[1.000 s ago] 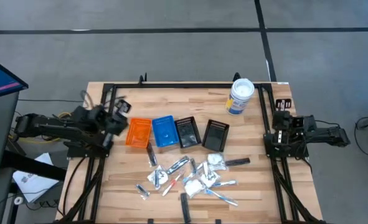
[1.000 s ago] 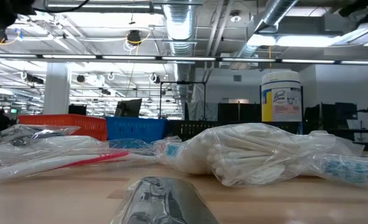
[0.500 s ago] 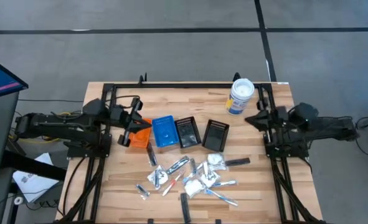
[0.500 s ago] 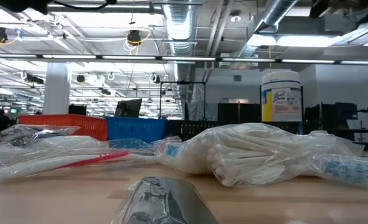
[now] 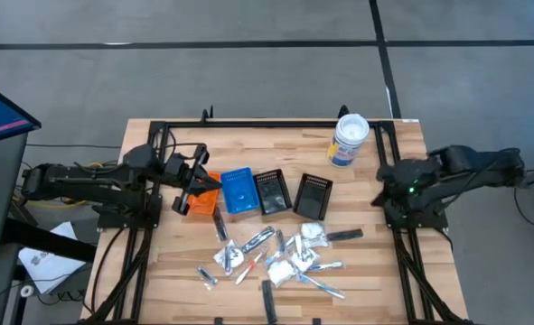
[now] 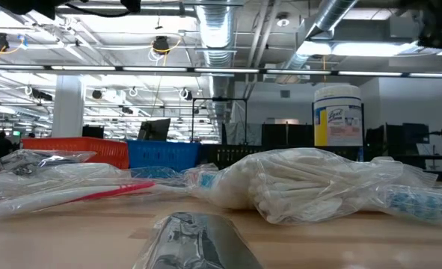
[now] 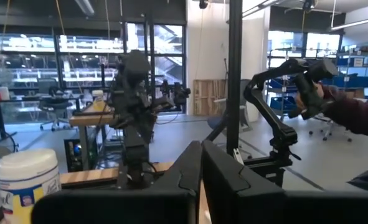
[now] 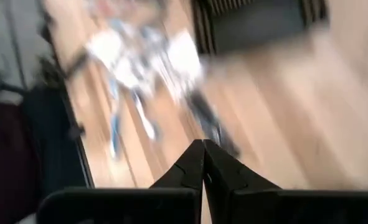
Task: Pick & Place Travel size toiletries
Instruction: Put the black comb into the right black bin
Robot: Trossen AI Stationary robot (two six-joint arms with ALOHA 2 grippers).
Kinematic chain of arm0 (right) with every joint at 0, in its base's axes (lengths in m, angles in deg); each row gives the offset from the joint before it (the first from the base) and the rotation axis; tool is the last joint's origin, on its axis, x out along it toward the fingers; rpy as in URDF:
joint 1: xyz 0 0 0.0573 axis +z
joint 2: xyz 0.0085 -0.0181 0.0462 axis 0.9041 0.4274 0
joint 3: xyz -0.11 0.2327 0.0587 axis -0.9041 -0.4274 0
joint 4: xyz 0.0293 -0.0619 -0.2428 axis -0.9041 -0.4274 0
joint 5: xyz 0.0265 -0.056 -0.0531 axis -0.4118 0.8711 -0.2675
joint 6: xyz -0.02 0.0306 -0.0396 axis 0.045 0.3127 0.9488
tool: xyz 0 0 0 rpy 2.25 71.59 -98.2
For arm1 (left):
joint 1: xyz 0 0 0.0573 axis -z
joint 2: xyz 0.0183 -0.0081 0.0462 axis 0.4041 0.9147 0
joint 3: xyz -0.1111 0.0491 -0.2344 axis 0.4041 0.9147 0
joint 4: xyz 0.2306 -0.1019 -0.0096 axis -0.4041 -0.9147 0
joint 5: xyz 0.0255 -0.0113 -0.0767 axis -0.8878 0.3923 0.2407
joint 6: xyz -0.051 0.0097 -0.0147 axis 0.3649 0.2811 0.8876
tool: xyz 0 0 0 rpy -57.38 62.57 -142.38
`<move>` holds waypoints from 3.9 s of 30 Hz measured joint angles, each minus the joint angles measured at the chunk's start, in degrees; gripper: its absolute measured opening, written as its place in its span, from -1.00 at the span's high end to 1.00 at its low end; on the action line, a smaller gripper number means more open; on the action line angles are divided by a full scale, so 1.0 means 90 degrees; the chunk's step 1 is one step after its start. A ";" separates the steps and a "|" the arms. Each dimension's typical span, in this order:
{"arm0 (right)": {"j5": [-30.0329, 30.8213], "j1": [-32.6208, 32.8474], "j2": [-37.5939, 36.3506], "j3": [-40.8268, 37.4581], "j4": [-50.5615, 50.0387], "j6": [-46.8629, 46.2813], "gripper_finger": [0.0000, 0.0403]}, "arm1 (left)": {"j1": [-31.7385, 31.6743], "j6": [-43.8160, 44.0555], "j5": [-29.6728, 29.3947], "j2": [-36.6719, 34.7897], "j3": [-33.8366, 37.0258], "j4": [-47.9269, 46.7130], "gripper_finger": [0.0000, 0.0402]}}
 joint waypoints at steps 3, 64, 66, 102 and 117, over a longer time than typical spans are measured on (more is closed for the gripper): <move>-0.0313 0.0324 0.0064 -0.0317 0.0025 -0.0696 1.00 | 0.0000 0.0020 -0.0002 0.0014 0.0000 -0.0013 0.96; 0.1267 0.2197 0.5442 -0.1587 0.2961 0.0758 0.42 | 0.0398 -0.0117 -0.0369 0.0738 0.0007 -0.0078 0.96; 0.1312 0.2141 0.5416 -0.1589 0.2959 0.0799 0.53 | 0.0398 -0.0117 -0.0367 0.0738 0.0007 -0.0078 0.96; 0.1235 0.1847 0.4634 0.1002 0.0179 0.0831 1.00 | 0.0398 -0.0093 -0.0373 0.0738 0.0007 -0.0104 0.96; 0.1539 0.2200 0.4700 0.1041 0.0382 0.0464 0.94 | 0.0398 -0.0016 -0.0367 0.0735 0.0068 -0.0168 0.96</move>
